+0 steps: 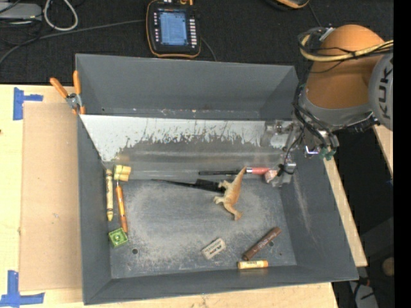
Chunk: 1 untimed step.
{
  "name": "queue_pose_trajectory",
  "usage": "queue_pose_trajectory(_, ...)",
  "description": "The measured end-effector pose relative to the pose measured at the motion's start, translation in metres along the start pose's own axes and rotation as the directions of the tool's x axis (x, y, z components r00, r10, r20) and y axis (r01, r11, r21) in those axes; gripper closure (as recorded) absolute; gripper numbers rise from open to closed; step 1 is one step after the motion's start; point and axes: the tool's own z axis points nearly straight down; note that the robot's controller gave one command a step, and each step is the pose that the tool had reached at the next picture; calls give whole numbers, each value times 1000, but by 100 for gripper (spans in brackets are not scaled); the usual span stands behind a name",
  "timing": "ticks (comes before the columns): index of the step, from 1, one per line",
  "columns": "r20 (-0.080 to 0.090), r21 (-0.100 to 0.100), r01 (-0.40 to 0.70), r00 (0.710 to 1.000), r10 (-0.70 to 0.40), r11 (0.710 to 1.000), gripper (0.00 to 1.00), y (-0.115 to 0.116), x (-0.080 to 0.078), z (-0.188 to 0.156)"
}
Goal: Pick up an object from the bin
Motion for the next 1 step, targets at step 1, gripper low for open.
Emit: queue_pose_trajectory(1,8,1,3,1000,-3,1000,0,1,-1,-5)
